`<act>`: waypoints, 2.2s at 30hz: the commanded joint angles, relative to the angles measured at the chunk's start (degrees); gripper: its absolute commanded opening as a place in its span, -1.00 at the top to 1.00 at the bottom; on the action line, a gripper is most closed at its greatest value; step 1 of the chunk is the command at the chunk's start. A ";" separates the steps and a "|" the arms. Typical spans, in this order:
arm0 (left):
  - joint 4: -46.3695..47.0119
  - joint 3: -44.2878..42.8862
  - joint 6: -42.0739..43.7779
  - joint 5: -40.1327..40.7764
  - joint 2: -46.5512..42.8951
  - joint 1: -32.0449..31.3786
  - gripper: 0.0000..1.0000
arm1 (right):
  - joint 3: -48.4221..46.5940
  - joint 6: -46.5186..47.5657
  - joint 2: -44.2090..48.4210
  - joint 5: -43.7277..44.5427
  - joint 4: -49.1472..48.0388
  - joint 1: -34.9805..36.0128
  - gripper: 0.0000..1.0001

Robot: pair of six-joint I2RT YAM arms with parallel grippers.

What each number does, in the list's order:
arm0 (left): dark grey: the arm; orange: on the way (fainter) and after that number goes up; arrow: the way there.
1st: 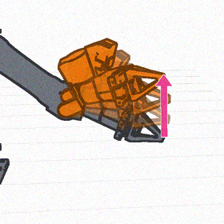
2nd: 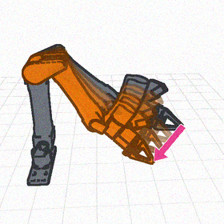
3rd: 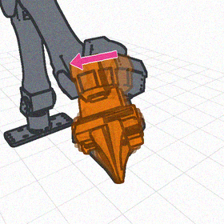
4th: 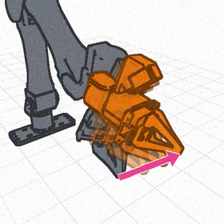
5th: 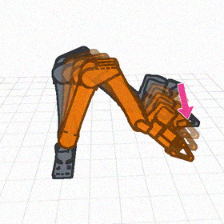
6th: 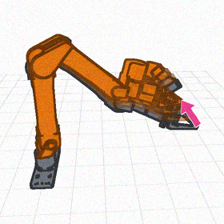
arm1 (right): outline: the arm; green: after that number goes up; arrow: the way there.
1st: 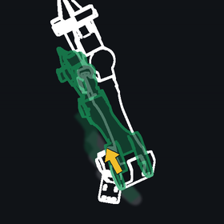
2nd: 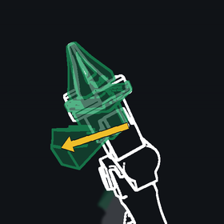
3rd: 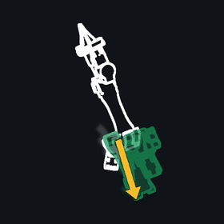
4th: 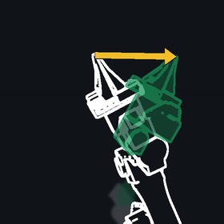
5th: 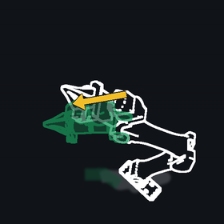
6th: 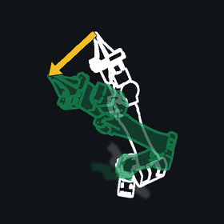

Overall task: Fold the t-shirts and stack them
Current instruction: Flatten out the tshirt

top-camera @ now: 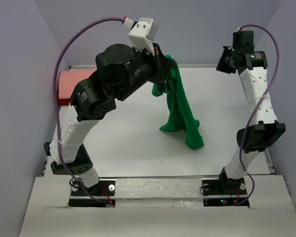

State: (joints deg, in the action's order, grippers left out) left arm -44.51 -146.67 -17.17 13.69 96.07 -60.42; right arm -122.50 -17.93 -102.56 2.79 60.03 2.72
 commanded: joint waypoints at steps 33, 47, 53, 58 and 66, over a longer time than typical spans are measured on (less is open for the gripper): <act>8.03 -6.26 1.88 -4.45 13.87 7.95 1.00 | 1.29 -0.69 1.66 -0.76 -1.40 1.50 1.00; 9.01 -2.84 3.45 -0.45 2.82 -0.29 1.00 | -0.62 -1.23 -0.52 1.17 -0.97 4.31 1.00; 2.68 16.90 -2.33 13.69 -5.00 0.65 0.68 | -2.48 -0.87 -0.36 1.26 0.79 4.84 1.00; 5.83 42.55 -12.45 9.61 -13.19 14.60 0.66 | -1.61 -0.70 1.31 1.87 0.88 6.16 1.00; 3.99 48.56 -14.73 11.69 -12.74 21.04 0.81 | -1.17 -0.17 1.75 1.17 1.14 7.29 1.00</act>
State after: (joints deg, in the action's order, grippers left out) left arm -41.06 -98.89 -27.77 21.58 88.12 -40.40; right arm -122.58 -18.98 -103.31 4.03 61.14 9.10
